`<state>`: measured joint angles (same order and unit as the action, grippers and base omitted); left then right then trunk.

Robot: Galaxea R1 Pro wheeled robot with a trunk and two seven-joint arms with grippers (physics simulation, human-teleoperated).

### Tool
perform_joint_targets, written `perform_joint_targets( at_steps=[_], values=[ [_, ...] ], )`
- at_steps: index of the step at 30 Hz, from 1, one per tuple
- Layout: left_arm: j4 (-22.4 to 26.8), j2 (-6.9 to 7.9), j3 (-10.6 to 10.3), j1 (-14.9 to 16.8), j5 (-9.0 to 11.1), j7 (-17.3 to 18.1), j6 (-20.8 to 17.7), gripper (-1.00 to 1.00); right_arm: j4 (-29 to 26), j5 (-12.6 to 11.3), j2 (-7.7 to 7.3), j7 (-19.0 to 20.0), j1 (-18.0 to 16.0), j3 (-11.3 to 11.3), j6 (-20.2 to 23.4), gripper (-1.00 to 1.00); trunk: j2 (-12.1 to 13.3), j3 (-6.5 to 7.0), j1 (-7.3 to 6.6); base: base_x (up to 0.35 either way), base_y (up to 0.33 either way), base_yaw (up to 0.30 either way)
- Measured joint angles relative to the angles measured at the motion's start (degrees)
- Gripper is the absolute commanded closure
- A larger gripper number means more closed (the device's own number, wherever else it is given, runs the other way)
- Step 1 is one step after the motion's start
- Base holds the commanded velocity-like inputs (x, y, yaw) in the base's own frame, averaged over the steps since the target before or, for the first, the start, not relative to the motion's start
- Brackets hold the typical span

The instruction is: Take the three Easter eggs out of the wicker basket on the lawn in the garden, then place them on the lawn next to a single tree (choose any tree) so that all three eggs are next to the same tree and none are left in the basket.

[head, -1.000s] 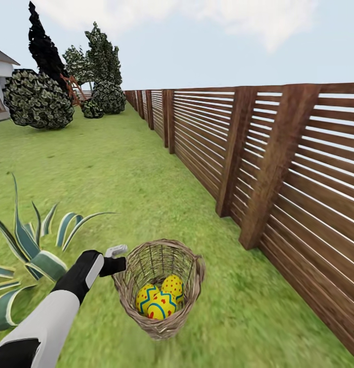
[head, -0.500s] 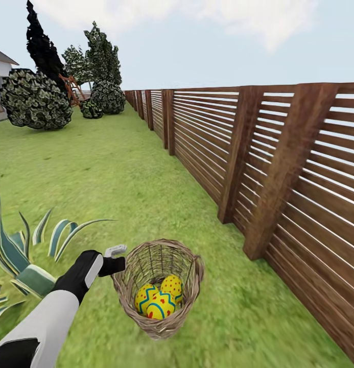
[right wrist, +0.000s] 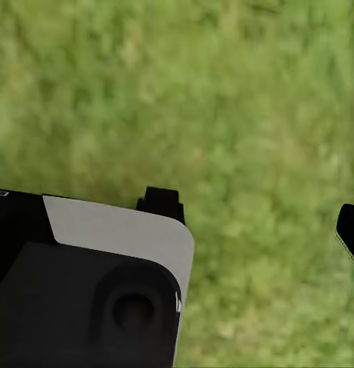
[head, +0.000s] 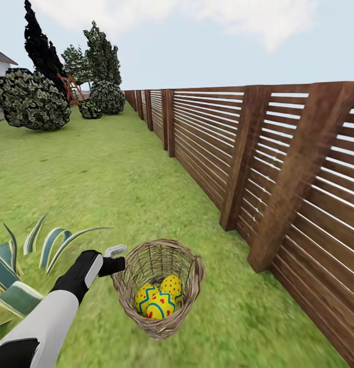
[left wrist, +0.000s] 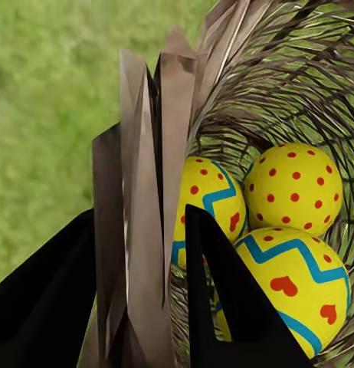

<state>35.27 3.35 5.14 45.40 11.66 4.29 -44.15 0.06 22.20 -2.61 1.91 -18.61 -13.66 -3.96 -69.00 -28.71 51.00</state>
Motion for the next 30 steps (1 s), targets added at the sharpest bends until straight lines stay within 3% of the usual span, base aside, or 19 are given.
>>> perform_joint_targets(
  at_steps=[30],
  values=[
    [0.0,-0.07,0.0,0.0,0.01,0.0,0.02,1.0,0.0,0.0,0.0,0.0,0.01,0.0,0.0,-1.0,0.0,0.0,0.0,0.324,0.0,0.0]
  ],
)
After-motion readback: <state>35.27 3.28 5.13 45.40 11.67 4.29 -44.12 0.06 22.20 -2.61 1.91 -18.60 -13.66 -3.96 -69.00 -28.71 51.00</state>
